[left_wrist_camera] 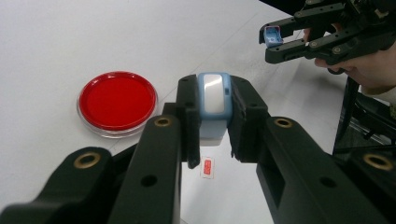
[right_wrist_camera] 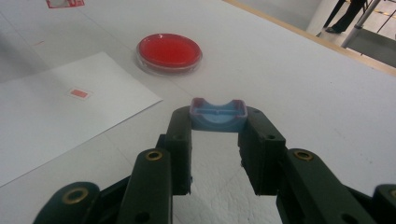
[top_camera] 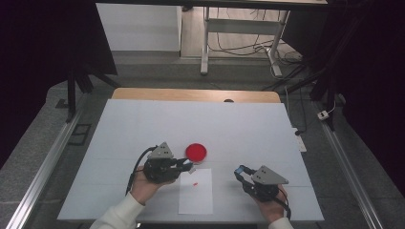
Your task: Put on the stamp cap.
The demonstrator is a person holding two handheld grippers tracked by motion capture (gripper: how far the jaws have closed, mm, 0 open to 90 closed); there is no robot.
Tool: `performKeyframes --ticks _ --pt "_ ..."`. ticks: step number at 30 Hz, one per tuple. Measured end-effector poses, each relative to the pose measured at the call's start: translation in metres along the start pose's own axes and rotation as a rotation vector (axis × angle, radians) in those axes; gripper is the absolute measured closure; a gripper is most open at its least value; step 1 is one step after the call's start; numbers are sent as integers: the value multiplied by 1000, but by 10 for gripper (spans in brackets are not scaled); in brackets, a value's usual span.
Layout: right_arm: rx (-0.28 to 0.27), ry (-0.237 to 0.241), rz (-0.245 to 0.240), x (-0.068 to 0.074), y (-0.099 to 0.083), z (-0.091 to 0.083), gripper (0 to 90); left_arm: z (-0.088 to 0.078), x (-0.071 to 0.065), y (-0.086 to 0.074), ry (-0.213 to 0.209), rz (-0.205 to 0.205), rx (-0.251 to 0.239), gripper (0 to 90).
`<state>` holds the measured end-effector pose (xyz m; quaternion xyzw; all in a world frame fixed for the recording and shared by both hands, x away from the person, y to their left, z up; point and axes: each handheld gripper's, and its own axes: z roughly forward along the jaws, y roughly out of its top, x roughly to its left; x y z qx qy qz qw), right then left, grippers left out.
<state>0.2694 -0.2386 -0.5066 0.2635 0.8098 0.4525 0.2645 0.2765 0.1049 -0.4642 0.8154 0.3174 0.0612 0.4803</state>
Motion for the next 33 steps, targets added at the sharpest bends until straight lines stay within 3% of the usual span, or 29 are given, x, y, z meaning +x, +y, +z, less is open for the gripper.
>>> performKeyframes --ticks 20,33 --pt "2 41 -23 21 10 18 651 1 0 0 1 -4 -5 751" --pt "6 87 -46 42 17 33 651 2 -2 1 -2 -5 -11 751"
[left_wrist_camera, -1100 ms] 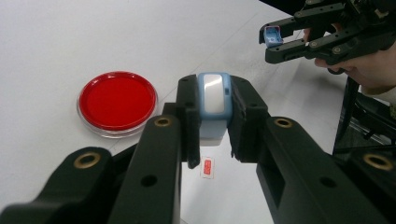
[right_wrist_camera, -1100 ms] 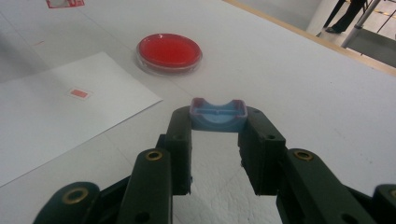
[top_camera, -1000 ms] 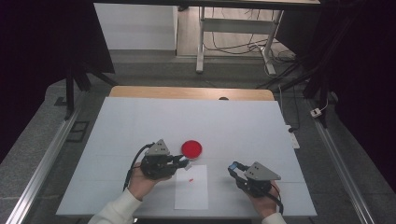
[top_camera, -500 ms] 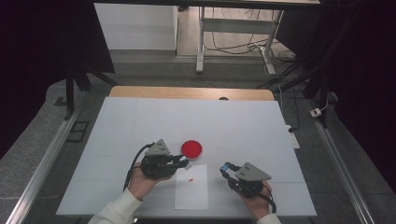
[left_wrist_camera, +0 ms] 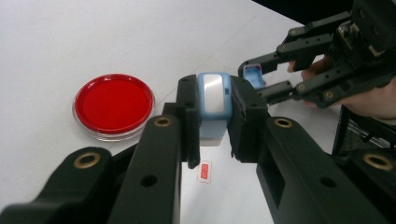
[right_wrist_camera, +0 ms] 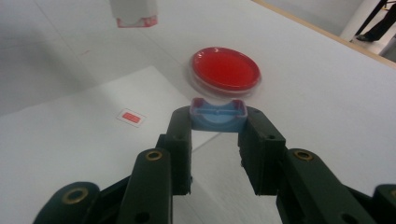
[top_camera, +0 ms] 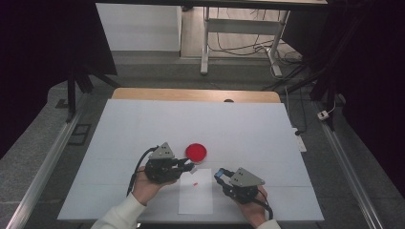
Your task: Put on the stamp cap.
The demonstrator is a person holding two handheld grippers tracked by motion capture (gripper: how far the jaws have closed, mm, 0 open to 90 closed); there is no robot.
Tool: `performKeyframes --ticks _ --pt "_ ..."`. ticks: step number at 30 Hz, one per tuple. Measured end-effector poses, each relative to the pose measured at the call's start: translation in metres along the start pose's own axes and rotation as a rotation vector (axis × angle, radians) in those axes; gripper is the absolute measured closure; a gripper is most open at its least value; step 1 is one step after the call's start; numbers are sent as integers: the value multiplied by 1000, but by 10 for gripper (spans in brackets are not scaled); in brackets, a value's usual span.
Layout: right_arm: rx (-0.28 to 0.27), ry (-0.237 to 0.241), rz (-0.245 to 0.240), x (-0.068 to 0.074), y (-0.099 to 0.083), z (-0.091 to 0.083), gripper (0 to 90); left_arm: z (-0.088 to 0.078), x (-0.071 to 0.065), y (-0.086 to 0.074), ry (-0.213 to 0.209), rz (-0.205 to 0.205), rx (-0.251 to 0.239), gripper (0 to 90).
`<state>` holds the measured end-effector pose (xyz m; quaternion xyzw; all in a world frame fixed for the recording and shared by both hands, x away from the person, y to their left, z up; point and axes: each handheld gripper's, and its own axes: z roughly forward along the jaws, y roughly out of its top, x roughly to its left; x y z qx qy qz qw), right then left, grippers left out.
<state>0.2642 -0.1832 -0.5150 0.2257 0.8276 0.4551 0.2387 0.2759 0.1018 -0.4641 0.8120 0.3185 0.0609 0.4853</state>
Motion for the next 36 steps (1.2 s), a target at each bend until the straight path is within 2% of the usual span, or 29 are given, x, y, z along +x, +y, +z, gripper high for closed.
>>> performKeyframes --ticks 17,26,32,36 --pt "-1 40 -39 25 9 20 650 3 -3 0 -9 -2 2 751" --pt "2 33 -34 29 11 23 651 6 -6 -1 -2 -3 -10 751" --pt "5 27 -38 33 12 26 651 8 -9 1 -12 -24 -41 751" --pt "1 12 -40 35 13 28 651 11 -12 1 -11 -23 -37 751"
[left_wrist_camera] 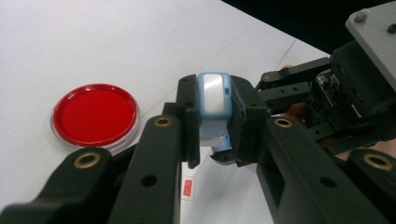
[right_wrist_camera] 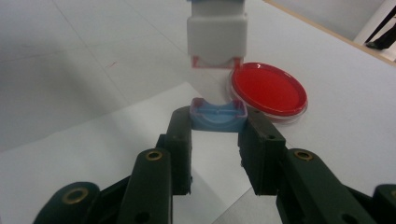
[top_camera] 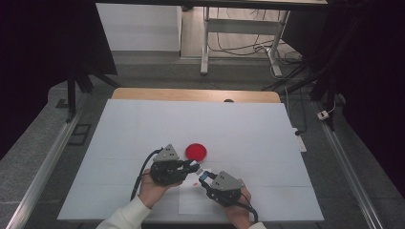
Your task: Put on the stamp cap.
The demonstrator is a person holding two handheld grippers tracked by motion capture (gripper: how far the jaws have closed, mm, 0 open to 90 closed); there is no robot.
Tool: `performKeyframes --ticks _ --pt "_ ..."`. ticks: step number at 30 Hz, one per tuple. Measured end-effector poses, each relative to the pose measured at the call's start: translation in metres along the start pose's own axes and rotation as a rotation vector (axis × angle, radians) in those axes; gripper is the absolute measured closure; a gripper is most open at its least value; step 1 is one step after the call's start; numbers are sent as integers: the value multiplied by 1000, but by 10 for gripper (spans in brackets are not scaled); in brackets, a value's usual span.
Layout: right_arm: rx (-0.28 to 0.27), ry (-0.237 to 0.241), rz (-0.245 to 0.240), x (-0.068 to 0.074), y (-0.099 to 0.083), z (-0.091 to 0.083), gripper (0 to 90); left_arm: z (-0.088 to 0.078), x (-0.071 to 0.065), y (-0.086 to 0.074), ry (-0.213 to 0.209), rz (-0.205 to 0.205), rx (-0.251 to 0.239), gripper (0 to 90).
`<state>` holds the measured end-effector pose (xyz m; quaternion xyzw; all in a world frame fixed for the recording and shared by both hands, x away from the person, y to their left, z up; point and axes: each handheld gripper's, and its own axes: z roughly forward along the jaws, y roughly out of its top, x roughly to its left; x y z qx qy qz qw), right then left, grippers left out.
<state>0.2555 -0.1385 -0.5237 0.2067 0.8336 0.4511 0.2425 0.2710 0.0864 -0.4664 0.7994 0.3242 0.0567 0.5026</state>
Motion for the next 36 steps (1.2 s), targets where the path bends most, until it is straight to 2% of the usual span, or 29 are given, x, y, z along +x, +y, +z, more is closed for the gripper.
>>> performKeyframes --ticks 6,15,36 --pt "-6 -25 0 3 1 0 651 4 -2 -1 -9 -8 3 752" --pt "-17 -35 1 4 1 0 651 7 -3 -2 -14 -25 -2 752" --pt "-38 -66 20 3 0 -2 651 12 -7 -3 0 -31 -18 752"
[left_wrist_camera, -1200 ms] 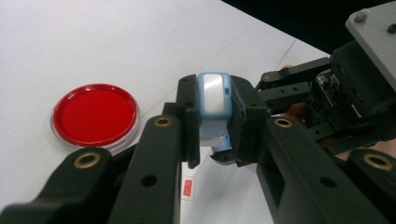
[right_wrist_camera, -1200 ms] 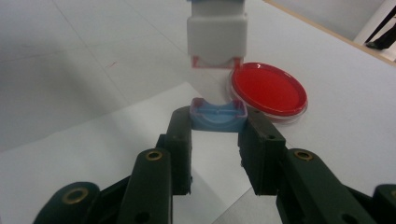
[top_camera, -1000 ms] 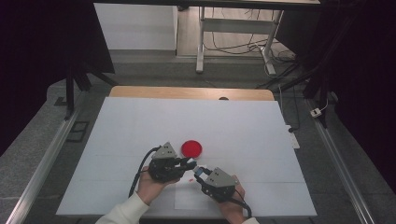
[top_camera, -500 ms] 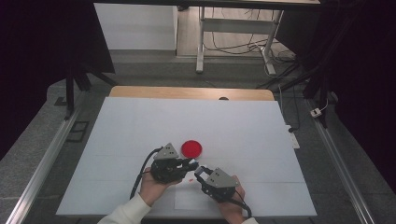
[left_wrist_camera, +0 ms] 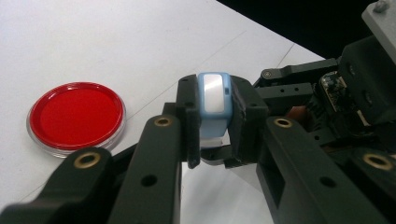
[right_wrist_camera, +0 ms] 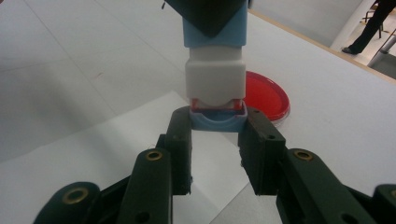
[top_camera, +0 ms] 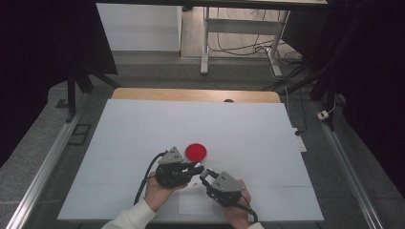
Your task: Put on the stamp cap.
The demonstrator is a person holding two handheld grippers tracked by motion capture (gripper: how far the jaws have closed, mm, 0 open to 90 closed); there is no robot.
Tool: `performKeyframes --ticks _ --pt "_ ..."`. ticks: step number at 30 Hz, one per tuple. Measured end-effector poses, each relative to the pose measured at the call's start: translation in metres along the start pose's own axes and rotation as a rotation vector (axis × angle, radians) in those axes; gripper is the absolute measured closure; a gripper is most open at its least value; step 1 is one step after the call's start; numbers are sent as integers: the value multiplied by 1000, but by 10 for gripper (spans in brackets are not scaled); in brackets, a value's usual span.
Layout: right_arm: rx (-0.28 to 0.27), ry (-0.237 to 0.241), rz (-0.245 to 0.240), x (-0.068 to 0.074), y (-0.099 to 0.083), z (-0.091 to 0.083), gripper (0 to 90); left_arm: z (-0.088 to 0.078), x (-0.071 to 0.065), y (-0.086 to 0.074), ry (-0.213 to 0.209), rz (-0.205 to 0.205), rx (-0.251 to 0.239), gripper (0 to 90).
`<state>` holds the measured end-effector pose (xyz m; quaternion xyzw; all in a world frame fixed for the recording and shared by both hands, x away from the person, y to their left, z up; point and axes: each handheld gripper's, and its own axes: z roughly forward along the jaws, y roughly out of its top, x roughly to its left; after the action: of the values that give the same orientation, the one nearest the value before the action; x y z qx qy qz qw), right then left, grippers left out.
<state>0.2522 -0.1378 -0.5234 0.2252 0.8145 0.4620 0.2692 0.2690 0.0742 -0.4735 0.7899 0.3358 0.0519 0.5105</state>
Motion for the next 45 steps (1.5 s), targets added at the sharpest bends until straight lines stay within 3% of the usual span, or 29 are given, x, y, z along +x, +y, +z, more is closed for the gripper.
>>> performKeyframes --ticks 21,33,41,45 --pt "-3 -20 -3 1 0 -1 651 4 -2 -2 -2 -15 -3 753" --pt "-8 -33 -25 2 0 -2 653 4 0 -2 -20 -37 2 755" --pt "5 -38 -77 4 1 -2 654 5 1 -2 -26 -38 17 756" --pt "3 -36 -79 4 1 -3 654 5 1 -3 -34 -42 19 757"
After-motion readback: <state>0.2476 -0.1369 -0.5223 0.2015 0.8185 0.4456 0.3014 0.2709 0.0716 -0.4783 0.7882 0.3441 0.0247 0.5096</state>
